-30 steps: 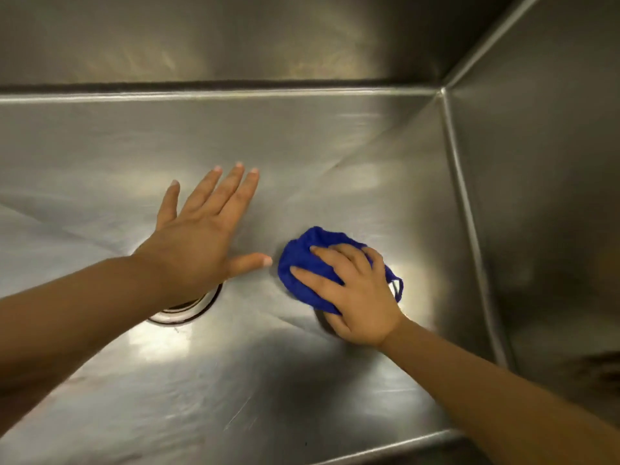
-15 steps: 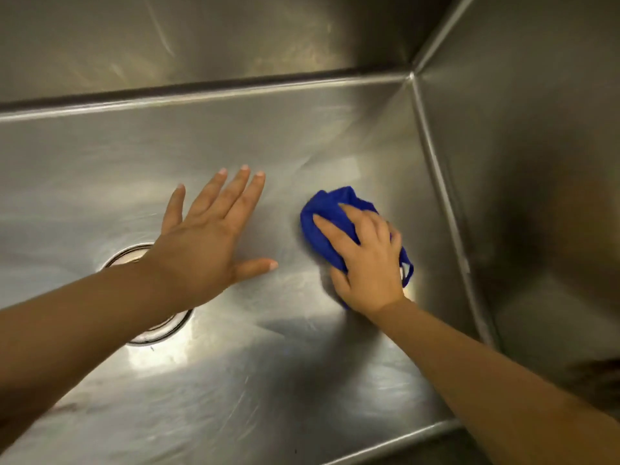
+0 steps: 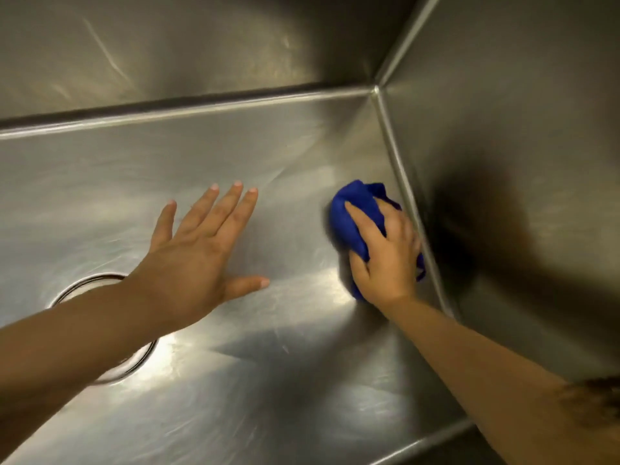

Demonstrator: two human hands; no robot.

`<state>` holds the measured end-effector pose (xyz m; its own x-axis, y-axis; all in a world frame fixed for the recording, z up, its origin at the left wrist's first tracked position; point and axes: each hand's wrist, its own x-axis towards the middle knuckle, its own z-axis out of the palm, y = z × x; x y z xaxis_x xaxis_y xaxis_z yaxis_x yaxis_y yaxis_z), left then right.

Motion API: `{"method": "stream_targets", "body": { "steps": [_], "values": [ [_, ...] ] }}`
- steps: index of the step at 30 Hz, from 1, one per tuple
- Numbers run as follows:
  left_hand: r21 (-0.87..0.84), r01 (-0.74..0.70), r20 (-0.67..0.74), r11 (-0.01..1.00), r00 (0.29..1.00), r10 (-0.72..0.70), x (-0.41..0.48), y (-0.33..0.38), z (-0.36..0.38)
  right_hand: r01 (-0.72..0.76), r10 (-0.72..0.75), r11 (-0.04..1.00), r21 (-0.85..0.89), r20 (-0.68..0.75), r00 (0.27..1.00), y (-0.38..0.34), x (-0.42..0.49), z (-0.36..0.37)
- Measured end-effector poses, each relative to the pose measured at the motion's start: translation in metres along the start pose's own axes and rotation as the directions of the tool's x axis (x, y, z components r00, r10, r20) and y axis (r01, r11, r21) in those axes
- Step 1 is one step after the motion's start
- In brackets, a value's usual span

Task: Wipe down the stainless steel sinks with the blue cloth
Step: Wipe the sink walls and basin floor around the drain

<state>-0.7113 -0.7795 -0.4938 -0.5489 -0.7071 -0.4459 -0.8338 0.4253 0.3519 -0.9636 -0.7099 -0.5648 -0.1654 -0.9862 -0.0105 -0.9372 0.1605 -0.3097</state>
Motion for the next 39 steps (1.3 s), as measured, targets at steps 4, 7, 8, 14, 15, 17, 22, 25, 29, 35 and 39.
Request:
{"method": "stream_targets", "body": {
  "steps": [4,7,8,14,15,17,22,25,29,35,39],
  "values": [
    [-0.007,-0.028,-0.017,1.0,0.999,0.028,0.0,-0.001,0.001,0.105,-0.099,0.992,-0.064,0.083,0.992,0.028,0.024,-0.012],
    [0.004,-0.047,-0.027,0.999,0.999,0.047,0.002,-0.004,0.003,0.022,-0.02,0.999,-0.036,0.057,0.998,0.018,0.073,-0.013],
    [0.015,-0.047,-0.009,0.999,0.999,0.047,0.002,-0.004,0.004,-0.011,0.013,0.999,-0.036,0.063,0.998,0.015,0.08,-0.01],
    [0.102,-0.143,0.0,0.984,0.99,0.143,-0.007,-0.011,0.018,0.213,-0.205,0.974,-0.079,0.095,0.974,0.036,-0.016,-0.015],
    [0.153,-0.179,-0.008,0.972,0.983,0.182,-0.012,-0.014,0.02,0.272,-0.261,0.958,-0.09,0.123,0.958,0.039,-0.044,-0.019],
    [0.233,-0.207,0.042,0.95,0.978,0.203,-0.026,-0.019,0.02,0.403,-0.374,0.907,-0.118,0.211,0.903,0.04,-0.083,-0.025],
    [0.315,-0.192,0.027,0.929,0.981,0.194,-0.056,-0.044,0.022,0.511,-0.47,0.856,-0.077,0.295,0.832,0.027,-0.052,-0.031],
    [0.275,-0.12,0.033,0.954,0.993,0.116,-0.075,-0.067,0.024,0.357,-0.319,0.926,-0.127,0.247,0.915,-0.006,-0.018,-0.013],
    [0.215,-0.046,0.018,0.975,0.999,0.044,-0.104,-0.088,0.031,0.55,-0.512,0.826,-0.123,0.243,0.824,-0.037,-0.046,0.002],
    [0.185,-0.034,0.062,0.982,0.998,0.023,-0.141,-0.104,0.032,0.924,-0.881,0.323,0.206,0.421,0.214,-0.082,-0.111,0.019],
    [0.193,-0.038,0.084,0.981,0.996,0.022,-0.155,-0.113,0.036,0.936,-0.902,0.297,0.19,0.377,0.21,-0.134,-0.076,0.037]
  ]
}}
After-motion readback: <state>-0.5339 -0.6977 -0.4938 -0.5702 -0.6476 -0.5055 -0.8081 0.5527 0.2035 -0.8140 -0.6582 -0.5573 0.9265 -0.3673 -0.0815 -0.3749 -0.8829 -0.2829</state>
